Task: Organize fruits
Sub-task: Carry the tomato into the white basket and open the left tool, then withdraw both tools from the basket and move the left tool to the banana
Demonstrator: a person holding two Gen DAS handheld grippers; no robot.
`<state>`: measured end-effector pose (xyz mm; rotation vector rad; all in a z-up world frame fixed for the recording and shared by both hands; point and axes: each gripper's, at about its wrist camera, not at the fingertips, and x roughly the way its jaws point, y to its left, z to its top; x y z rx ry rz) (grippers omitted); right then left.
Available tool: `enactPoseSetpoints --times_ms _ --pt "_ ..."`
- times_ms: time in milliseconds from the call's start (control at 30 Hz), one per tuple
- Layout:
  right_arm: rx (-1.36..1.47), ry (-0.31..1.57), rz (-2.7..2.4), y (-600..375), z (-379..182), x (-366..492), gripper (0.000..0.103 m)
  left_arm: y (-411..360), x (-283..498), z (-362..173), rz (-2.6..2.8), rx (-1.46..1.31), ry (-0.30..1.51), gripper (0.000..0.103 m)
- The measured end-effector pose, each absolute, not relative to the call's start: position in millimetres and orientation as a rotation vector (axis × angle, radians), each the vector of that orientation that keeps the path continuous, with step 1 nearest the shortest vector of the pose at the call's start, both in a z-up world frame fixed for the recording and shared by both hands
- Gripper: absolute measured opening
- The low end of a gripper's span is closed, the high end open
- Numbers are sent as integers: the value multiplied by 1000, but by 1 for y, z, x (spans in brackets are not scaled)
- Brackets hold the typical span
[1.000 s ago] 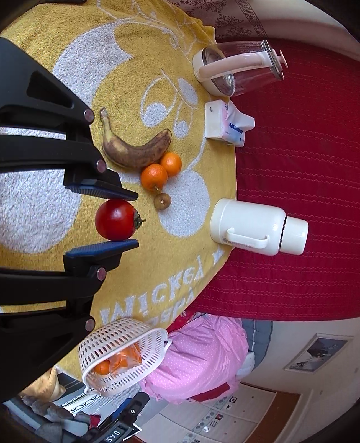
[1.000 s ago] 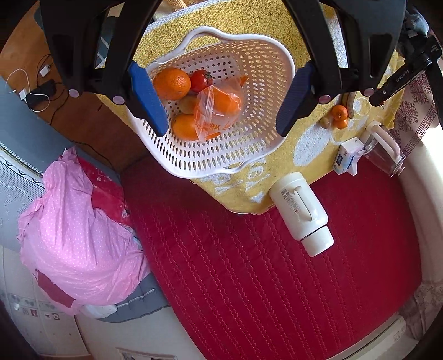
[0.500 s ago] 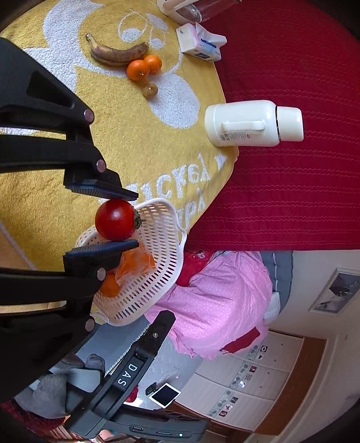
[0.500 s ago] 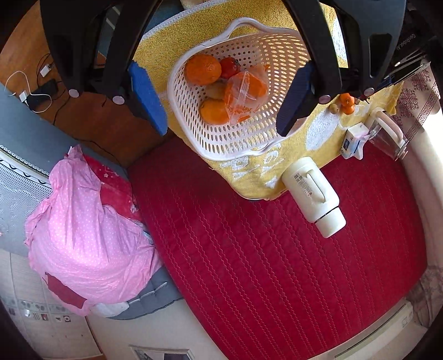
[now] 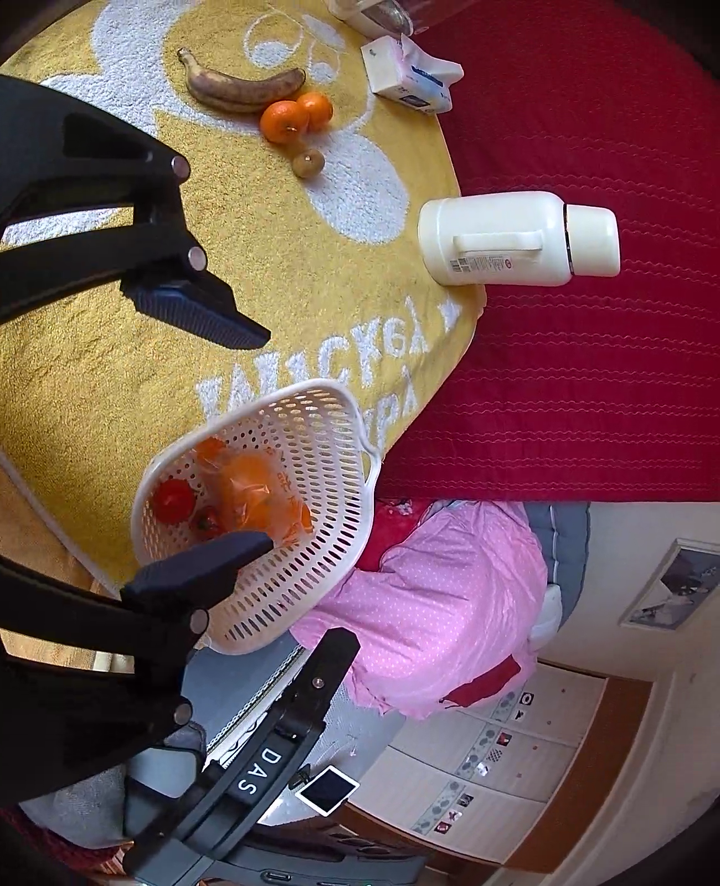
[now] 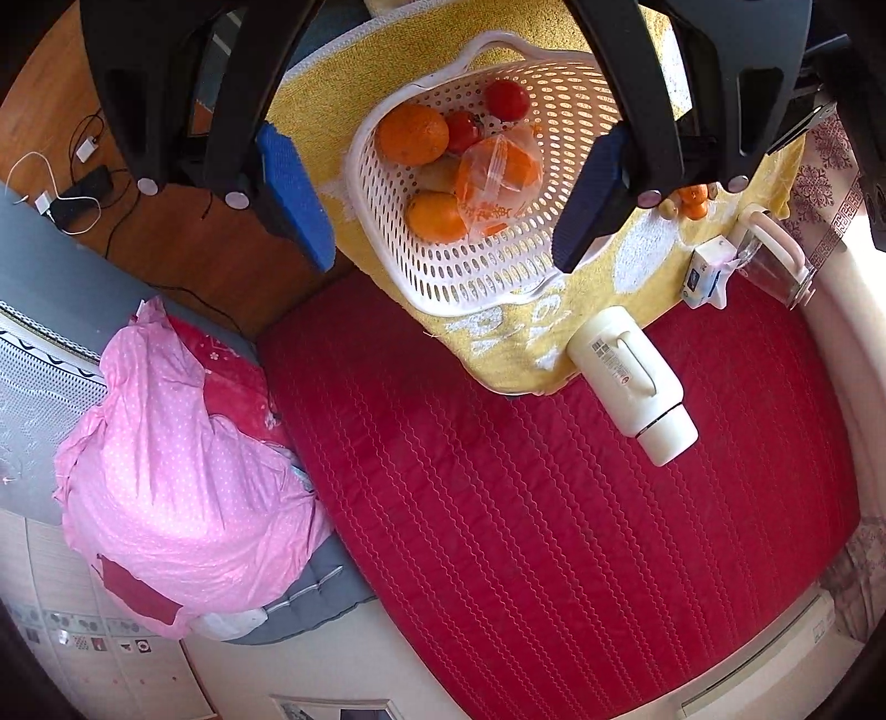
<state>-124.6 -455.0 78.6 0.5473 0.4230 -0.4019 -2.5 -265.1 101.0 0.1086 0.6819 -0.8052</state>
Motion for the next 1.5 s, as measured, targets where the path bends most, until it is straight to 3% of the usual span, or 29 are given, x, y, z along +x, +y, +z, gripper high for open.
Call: enactPoseSetpoints --times_ms 367,1500 --pt "519 428 -370 -441 81 -121 82 -245 15 95 -727 82 699 81" --pt "308 470 -192 -327 83 -87 82 -145 70 81 -365 94 652 84"
